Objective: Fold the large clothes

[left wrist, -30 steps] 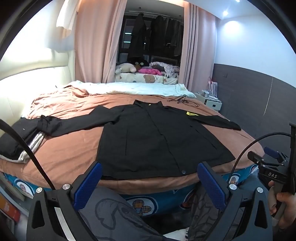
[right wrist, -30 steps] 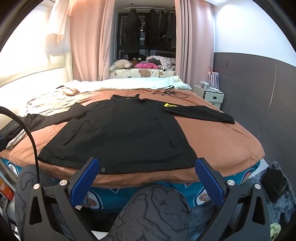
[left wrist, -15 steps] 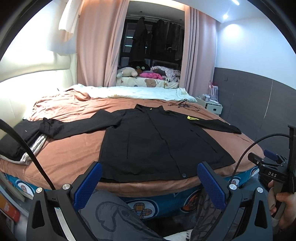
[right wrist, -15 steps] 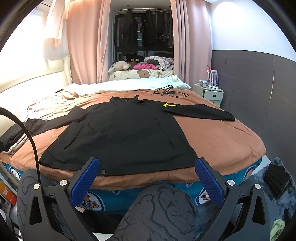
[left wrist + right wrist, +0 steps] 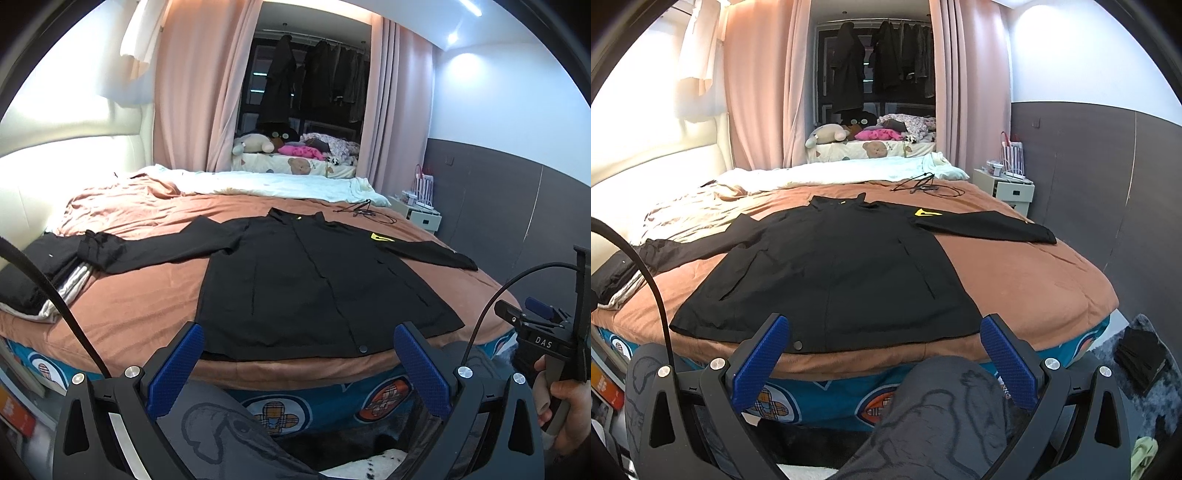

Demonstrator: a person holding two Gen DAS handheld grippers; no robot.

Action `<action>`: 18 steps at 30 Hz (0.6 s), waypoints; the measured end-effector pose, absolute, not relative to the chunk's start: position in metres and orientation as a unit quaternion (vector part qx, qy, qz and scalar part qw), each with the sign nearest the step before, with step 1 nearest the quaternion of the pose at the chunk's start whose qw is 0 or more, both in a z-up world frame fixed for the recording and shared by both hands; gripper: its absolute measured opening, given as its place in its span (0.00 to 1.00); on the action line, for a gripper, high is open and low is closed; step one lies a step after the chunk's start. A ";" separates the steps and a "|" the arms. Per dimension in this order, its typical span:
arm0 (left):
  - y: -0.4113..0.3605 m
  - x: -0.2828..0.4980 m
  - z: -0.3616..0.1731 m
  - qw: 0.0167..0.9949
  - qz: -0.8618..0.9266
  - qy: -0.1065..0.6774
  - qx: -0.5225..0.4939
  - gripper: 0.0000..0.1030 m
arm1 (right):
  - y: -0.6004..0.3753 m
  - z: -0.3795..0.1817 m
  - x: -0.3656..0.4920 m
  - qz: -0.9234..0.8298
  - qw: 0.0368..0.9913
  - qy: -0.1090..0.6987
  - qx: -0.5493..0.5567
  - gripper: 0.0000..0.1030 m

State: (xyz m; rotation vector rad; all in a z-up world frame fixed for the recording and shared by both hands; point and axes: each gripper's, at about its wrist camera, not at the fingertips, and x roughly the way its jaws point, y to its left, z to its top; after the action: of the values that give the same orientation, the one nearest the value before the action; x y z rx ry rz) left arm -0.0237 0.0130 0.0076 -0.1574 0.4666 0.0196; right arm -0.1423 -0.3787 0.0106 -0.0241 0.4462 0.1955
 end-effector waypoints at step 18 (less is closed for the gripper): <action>0.014 -0.025 0.008 0.969 0.013 0.234 -0.083 1.00 | -0.379 0.008 -0.137 0.102 0.971 0.218 -0.003 1.00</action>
State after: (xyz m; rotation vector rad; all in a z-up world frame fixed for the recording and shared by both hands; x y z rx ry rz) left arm -0.0252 0.0140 0.0081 -0.1685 0.4729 0.0262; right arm -0.1375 -0.3790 0.0084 -0.0058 0.4396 0.2064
